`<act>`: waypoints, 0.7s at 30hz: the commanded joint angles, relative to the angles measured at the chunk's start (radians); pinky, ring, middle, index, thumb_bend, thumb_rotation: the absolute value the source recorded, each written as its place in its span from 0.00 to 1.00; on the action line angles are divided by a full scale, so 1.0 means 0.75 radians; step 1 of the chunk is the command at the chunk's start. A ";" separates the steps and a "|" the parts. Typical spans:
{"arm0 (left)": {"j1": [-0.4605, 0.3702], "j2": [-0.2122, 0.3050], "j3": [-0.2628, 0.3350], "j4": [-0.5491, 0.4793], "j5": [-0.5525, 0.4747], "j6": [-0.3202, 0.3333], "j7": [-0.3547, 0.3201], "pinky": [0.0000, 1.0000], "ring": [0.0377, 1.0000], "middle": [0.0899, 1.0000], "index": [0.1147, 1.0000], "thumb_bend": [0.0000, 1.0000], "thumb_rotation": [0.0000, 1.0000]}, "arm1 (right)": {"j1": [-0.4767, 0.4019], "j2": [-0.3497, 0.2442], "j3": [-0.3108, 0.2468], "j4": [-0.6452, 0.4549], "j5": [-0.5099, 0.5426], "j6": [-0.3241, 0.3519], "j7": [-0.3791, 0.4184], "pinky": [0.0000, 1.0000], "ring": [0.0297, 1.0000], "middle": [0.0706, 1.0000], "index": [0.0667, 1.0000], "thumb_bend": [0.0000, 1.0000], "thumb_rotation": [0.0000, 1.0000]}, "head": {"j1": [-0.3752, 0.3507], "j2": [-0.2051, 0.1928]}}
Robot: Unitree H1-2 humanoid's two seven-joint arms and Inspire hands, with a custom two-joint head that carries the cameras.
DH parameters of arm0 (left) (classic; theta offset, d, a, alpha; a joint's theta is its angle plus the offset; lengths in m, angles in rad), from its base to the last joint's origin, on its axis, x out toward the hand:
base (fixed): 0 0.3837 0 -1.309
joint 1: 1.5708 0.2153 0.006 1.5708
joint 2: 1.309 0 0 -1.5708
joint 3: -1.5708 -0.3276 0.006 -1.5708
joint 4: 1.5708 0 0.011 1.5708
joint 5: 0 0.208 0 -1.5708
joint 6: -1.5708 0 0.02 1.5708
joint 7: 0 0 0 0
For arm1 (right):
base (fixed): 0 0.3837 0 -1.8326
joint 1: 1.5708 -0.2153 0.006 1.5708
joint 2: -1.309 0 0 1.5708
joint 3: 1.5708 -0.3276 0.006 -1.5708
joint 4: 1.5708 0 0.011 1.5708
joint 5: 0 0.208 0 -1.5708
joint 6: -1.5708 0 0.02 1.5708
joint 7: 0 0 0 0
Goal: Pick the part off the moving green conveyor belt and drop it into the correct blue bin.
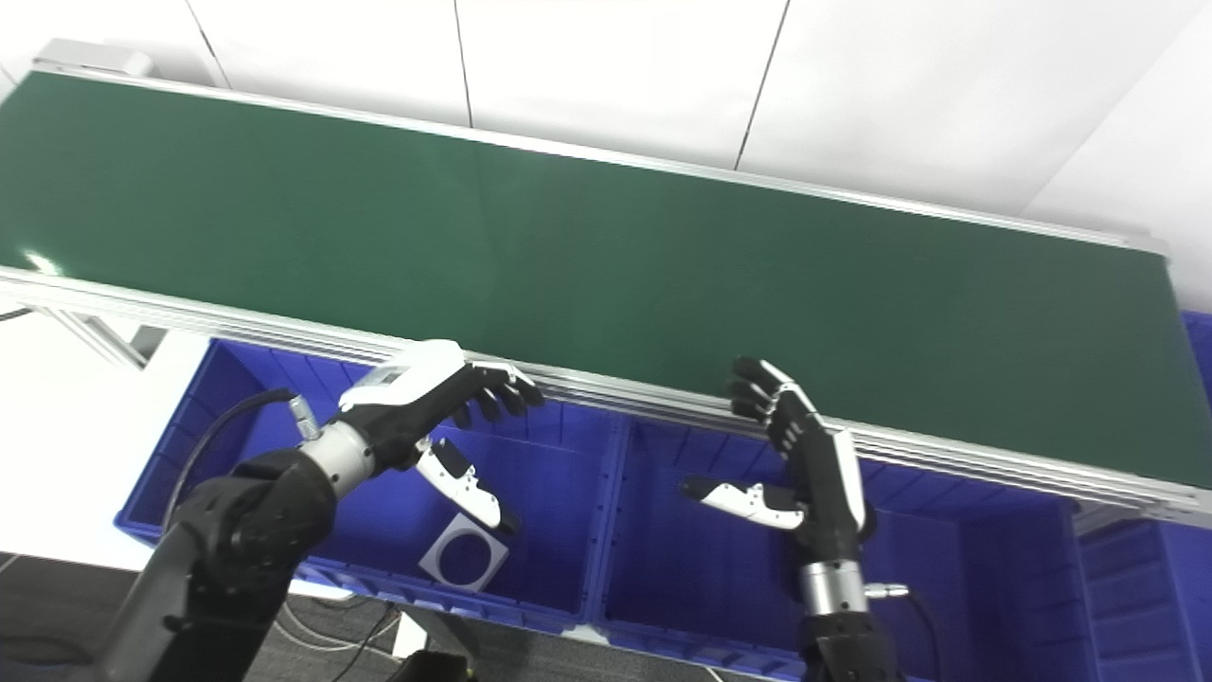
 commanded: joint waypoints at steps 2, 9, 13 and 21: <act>-0.001 -0.091 0.117 0.107 -0.562 -0.212 0.053 0.70 0.72 0.72 0.72 1.00 0.27 | -0.020 0.008 0.023 -0.003 -0.051 -0.069 -0.027 0.74 0.78 0.81 0.78 1.00 0.26 | -0.020 -0.026; 0.002 -0.172 0.127 0.457 -0.631 -0.621 0.244 0.75 0.80 0.79 0.75 1.00 0.27 | -0.027 0.005 0.052 0.050 -0.091 -0.069 -0.084 0.74 0.78 0.82 0.78 1.00 0.29 | -0.086 -0.127; -0.016 -0.164 0.115 0.667 -0.610 -0.825 0.339 0.79 0.84 0.83 0.77 1.00 0.25 | -0.032 0.015 0.098 0.074 -0.142 -0.069 -0.160 0.73 0.78 0.83 0.78 1.00 0.32 | -0.171 -0.177; -0.065 -0.156 0.025 0.905 -0.516 -0.940 0.588 0.82 0.87 0.87 0.81 1.00 0.21 | -0.030 0.027 0.179 0.124 -0.147 -0.069 -0.254 0.72 0.78 0.84 0.79 1.00 0.30 | -0.204 -0.273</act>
